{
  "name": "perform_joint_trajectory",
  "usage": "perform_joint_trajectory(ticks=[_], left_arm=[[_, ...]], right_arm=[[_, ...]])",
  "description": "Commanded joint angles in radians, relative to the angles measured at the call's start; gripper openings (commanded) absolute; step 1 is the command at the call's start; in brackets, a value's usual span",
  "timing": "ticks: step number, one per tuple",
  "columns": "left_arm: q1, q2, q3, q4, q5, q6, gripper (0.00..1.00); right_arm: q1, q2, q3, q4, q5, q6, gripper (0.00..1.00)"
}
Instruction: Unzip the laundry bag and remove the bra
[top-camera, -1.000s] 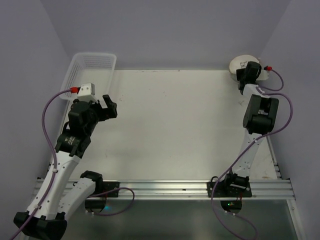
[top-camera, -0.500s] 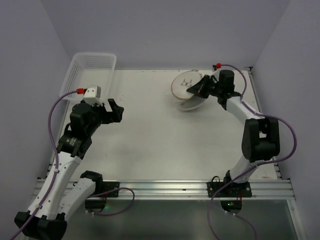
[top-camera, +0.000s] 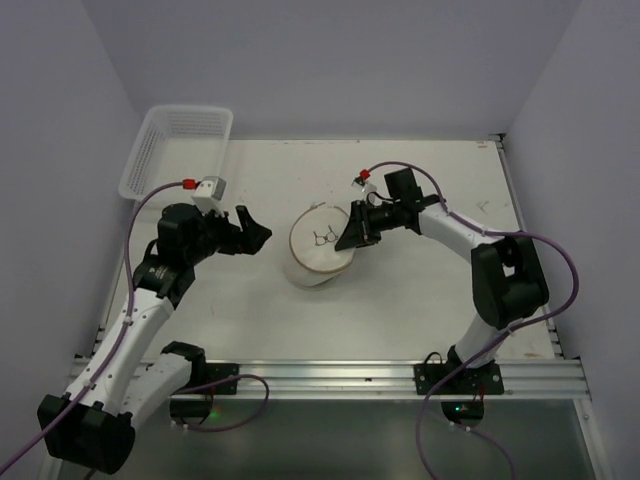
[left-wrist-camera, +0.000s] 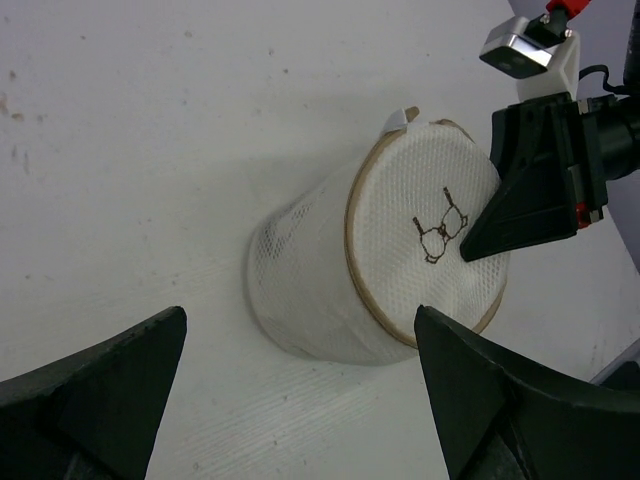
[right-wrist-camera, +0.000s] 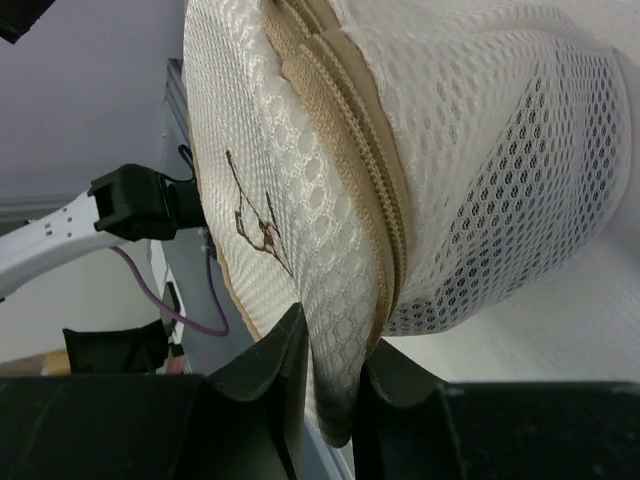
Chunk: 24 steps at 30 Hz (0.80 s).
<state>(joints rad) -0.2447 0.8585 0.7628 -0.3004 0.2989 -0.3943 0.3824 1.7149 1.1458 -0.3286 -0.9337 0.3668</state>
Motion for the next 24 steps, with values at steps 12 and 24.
perform_joint_trajectory(ticks=[12,24], left_arm=[[-0.123,0.119,-0.134,0.244,0.089,-0.337,1.0],[-0.136,0.215,-0.103,0.257,0.062,-0.347,1.0]], right_arm=[[0.059,-0.388,-0.406,0.422,0.419,0.471,0.0],[0.259,-0.42,-0.534,0.614,0.569,0.612,0.05]])
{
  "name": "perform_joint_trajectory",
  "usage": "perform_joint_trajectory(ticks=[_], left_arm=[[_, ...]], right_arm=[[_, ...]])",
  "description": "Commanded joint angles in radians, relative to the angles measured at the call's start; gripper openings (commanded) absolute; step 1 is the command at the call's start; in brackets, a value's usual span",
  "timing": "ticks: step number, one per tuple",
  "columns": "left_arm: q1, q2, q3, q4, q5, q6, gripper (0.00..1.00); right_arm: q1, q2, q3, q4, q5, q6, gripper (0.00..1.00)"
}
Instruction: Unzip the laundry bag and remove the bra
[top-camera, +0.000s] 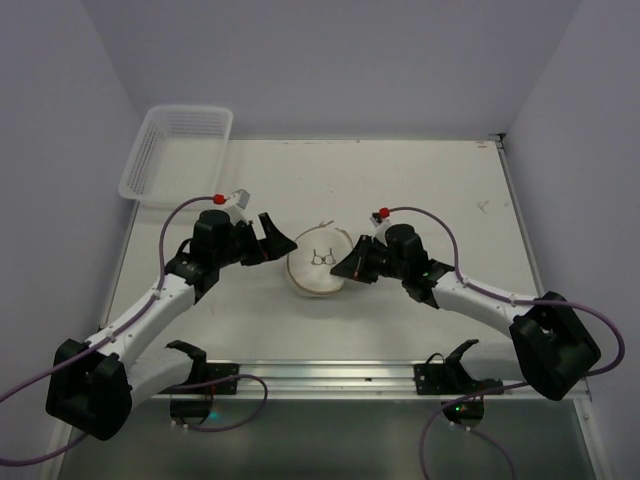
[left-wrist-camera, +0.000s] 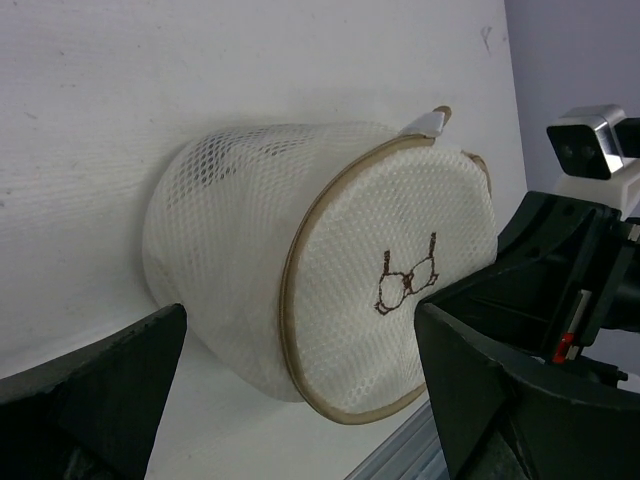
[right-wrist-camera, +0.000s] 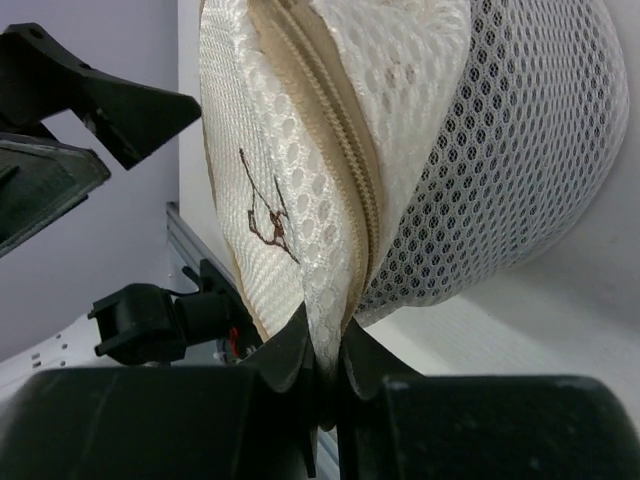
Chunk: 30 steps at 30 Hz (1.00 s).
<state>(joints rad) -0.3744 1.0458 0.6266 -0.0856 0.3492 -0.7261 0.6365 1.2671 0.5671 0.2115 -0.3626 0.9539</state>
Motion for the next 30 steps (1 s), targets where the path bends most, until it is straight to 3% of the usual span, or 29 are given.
perform_joint_trajectory(ticks=[1,2,3,6,10,17,24,30], left_arm=[[-0.006,0.033,0.032,0.044,0.017,-0.021,1.0],[-0.011,0.037,0.024,0.044,0.025,-0.027,1.0],[-0.012,0.039,0.018,0.044,0.022,-0.033,1.0],[-0.018,0.027,-0.005,0.043,0.007,-0.038,1.0],[-0.018,0.005,-0.025,0.027,-0.006,-0.05,0.98],[-0.03,0.002,-0.045,0.029,0.007,-0.065,0.96],[-0.046,0.085,-0.048,0.046,0.008,-0.042,0.89],[-0.046,0.18,0.013,0.055,-0.048,0.048,0.61]], right_arm=[[0.006,0.031,0.047,0.078,-0.012,0.02,0.1],[0.015,0.031,0.053,0.06,-0.016,0.011,0.15],[0.022,0.029,0.062,0.049,-0.012,-0.012,0.34],[0.023,0.029,0.128,-0.073,-0.016,-0.117,0.62],[-0.007,-0.006,0.305,-0.325,0.008,-0.325,0.76],[-0.158,0.076,0.588,-0.631,-0.022,-0.572,0.78],[-0.173,0.317,0.745,-0.658,-0.159,-0.615,0.74],[-0.138,0.318,0.608,-0.544,-0.2,-0.578,0.58]])
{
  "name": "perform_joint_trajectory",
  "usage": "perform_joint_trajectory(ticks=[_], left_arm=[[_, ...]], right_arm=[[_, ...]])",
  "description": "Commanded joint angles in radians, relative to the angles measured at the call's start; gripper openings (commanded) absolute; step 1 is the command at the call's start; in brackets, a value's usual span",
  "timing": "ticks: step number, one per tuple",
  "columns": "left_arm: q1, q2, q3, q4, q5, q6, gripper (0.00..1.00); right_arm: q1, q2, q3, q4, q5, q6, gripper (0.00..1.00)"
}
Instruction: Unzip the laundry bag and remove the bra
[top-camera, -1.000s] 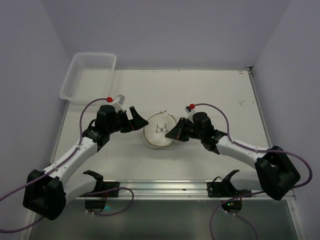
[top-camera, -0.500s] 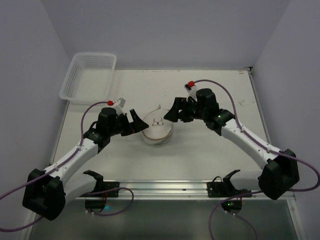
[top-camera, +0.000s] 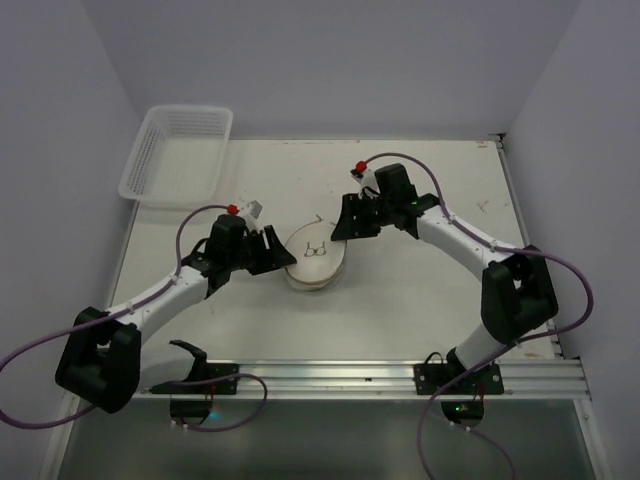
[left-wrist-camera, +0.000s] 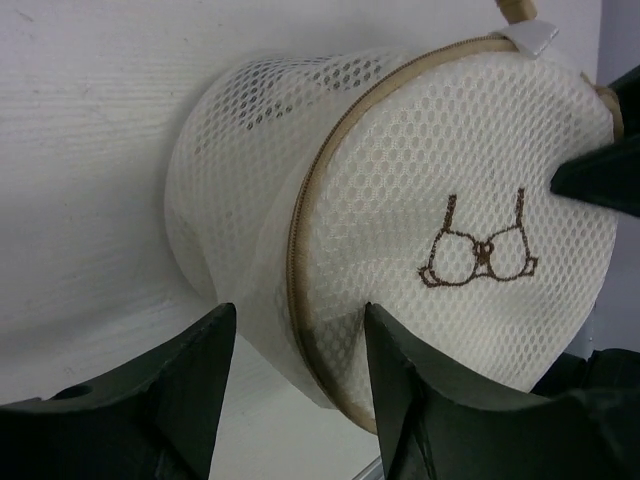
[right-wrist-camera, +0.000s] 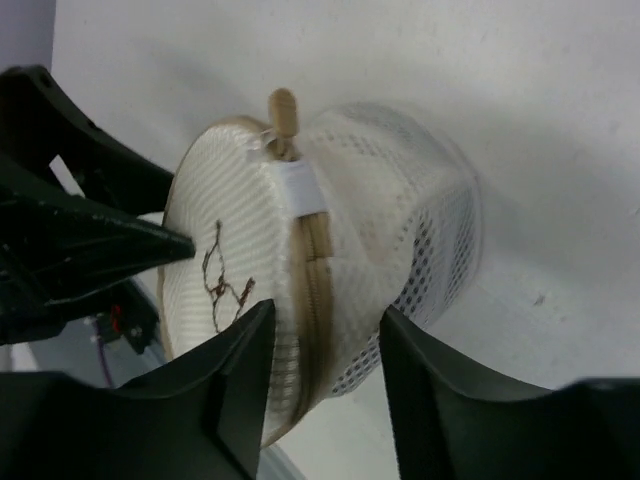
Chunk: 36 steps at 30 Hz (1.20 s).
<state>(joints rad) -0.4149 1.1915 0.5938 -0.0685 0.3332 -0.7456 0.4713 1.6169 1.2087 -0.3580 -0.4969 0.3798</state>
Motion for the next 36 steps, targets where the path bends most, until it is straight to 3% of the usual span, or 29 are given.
perform_joint_trajectory(ticks=[1,3,4,6,12,18,20,22,23,24,25,27,28,30,36], left_arm=[[-0.005,0.052,0.061,0.041,-0.04,0.083,0.57],[-0.005,0.112,0.112,0.05,-0.051,0.132,0.44],[-0.005,0.137,0.159,0.049,-0.051,0.152,0.4],[-0.004,0.204,0.21,0.045,-0.057,0.209,0.28],[-0.001,0.368,0.412,0.105,-0.026,0.351,0.24],[0.005,0.476,0.551,0.15,0.044,0.364,0.26],[0.005,0.491,0.567,0.168,0.047,0.362,0.27],[0.011,0.496,0.595,0.156,0.047,0.361,0.36],[0.013,0.488,0.601,0.15,0.044,0.358,0.43],[0.018,0.478,0.604,0.138,0.035,0.354,0.56],[0.022,0.464,0.603,0.128,0.018,0.35,0.64],[0.028,0.407,0.6,0.075,-0.006,0.338,0.84],[0.03,0.36,0.594,0.028,-0.043,0.333,0.89],[0.03,0.307,0.565,-0.063,-0.088,0.28,0.97],[0.025,0.085,0.353,-0.198,-0.164,0.051,1.0]], right_arm=[[0.033,-0.044,-0.07,0.033,-0.063,-0.001,0.44],[0.052,-0.067,-0.115,0.074,-0.06,0.033,0.28],[0.056,-0.095,-0.157,0.088,-0.048,0.048,0.13],[0.07,-0.135,-0.207,0.138,-0.034,0.109,0.04],[0.119,-0.27,-0.415,0.355,0.015,0.359,0.0],[0.204,-0.298,-0.512,0.546,0.171,0.567,0.0],[0.222,-0.278,-0.502,0.58,0.172,0.59,0.07],[0.228,-0.241,-0.46,0.562,0.164,0.587,0.15],[0.233,-0.232,-0.446,0.538,0.161,0.575,0.18],[0.233,-0.229,-0.436,0.525,0.156,0.565,0.24],[0.233,-0.233,-0.41,0.505,0.158,0.552,0.36],[0.231,-0.252,-0.382,0.421,0.162,0.484,0.48],[0.228,-0.274,-0.338,0.316,0.181,0.457,0.57],[0.225,-0.302,-0.266,0.207,0.222,0.36,0.66],[0.167,-0.431,-0.176,-0.025,0.325,0.188,0.88]])
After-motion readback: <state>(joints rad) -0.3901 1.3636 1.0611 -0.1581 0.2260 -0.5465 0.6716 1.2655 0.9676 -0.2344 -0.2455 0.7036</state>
